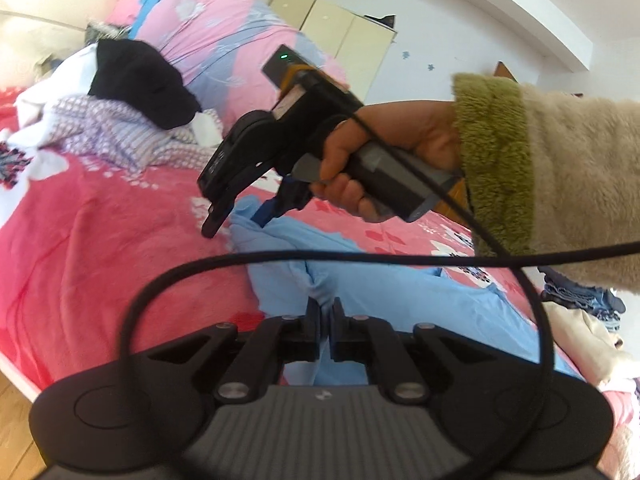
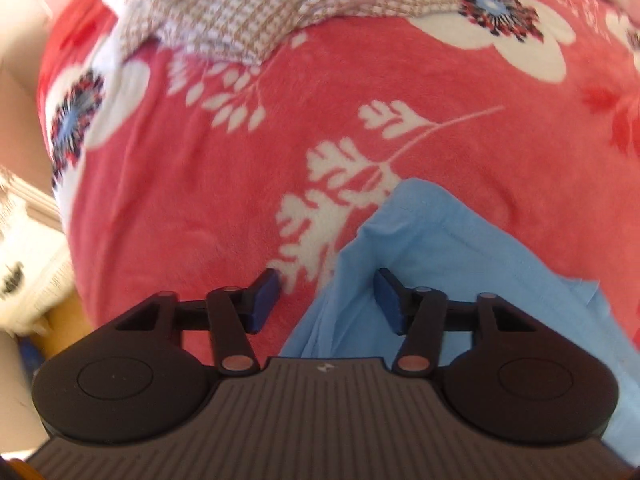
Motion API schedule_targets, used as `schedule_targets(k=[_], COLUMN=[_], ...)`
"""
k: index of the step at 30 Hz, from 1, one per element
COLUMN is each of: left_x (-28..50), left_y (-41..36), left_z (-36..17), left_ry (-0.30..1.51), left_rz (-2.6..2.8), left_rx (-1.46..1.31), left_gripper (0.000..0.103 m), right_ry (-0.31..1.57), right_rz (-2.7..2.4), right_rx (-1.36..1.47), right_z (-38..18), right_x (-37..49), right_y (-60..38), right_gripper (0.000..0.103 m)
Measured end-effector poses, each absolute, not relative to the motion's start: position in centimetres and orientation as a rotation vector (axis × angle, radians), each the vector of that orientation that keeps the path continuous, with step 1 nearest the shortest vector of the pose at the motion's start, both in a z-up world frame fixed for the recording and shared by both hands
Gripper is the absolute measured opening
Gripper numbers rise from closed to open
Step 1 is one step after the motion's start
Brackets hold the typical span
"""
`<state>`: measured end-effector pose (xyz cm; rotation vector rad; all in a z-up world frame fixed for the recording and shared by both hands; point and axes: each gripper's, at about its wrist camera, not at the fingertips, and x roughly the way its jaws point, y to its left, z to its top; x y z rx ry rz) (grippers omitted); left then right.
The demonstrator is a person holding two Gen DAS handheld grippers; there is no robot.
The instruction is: Fold clothes
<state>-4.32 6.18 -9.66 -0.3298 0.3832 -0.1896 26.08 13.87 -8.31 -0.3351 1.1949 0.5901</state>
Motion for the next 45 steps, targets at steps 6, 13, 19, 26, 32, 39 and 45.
schedule_targets(k=[6, 13, 19, 26, 32, 39, 45], left_x=[-4.3, -4.2, -3.5, -3.1, -3.2, -2.1, -1.1], left_y=[4.7, 3.2, 0.6, -2.5, -3.5, -7.1, -10.6], left_z=[-9.5, -8.3, -7.1, -6.3, -6.4, -7.0, -7.5], left_ry=[0.370, 0.348, 0.331, 0.338, 0.367, 0.402, 0.431], left_rz=[-0.212, -0.248, -0.320, -0.430, -0.520, -0.603, -0.669], left_rx=[-0.311, -0.310, -0.293, -0.255, -0.199, -0.144, -0.094], left_gripper=[0.004, 0.004, 0.004, 0.004, 0.004, 0.004, 0.004], right_ry=[1.162, 1.097, 1.031, 0.964, 0.937, 0.923, 0.911], right_rz=[0.578, 0.588, 0.573, 0.530, 0.482, 0.428, 0.389], right_rx=[-0.308, -0.171, -0.076, -0.005, 0.045, 0.128, 0.209], right_z=[-7.9, -5.8, -2.6, -0.1, -0.2, -1.5, -2.8], right_x=[26.4, 26.5, 26.5, 26.1, 25.3, 24.5, 23.9], right_y=[12.1, 8.2, 3.2, -4.2, -10.6, -17.8, -23.8], right_gripper=[0.009, 0.004, 0.004, 0.004, 0.004, 0.004, 0.004])
